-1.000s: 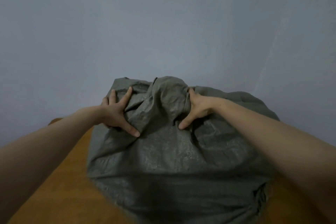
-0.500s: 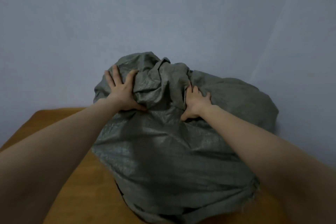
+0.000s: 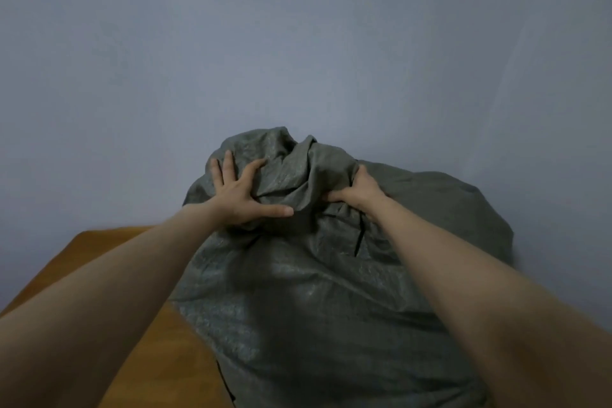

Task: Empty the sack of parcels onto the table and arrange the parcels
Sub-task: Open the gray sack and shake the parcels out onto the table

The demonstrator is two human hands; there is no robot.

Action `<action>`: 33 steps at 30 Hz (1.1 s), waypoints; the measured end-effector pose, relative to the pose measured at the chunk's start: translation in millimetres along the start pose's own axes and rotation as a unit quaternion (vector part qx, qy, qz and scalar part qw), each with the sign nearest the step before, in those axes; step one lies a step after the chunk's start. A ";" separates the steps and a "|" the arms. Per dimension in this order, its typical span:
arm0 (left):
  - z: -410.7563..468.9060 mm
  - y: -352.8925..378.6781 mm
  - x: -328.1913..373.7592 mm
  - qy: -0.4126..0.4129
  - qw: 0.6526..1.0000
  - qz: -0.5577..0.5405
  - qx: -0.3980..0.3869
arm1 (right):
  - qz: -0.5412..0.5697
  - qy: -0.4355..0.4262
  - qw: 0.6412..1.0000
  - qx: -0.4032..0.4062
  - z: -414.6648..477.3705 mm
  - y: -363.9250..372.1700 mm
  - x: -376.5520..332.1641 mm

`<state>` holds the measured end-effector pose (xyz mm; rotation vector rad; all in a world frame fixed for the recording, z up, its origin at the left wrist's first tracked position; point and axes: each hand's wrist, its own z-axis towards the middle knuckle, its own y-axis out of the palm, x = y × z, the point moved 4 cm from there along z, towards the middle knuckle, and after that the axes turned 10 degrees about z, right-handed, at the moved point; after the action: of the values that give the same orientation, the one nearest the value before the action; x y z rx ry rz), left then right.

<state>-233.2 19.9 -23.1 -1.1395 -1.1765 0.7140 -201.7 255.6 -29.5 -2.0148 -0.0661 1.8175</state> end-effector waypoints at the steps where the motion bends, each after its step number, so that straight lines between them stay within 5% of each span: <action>1: -2.7 -2.5 0.3 -0.006 1.000 -0.015 0.000 | 0.011 -0.012 1.000 0.014 -0.5 0.4 -2.7; 9: -14.7 -31.0 7.9 -0.082 0.989 -0.095 0.074 | 0.223 -0.077 0.962 0.141 -3.5 -40.7 -75.2; 13: -16.5 -34.7 19.6 -0.125 0.972 -0.193 0.037 | 0.305 -0.089 0.932 0.173 -12.3 -59.3 -92.7; 22: -4.2 -93.5 100.3 0.026 0.960 -0.254 0.114 | 0.439 -0.157 0.875 0.128 -25.7 -78.8 -154.0; 29: 2.9 -80.3 108.2 0.037 0.970 -0.196 0.135 | 0.481 -0.168 0.850 0.131 -21.6 -87.9 -151.7; 33: 4.3 -127.0 116.1 0.039 0.950 -0.200 0.238 | 0.483 -0.202 0.843 0.122 -26.5 -99.7 -189.0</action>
<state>-220.0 86.0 135.3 -0.4993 -1.0486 0.5864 -179.0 280.0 183.3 -1.5129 1.1969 2.6145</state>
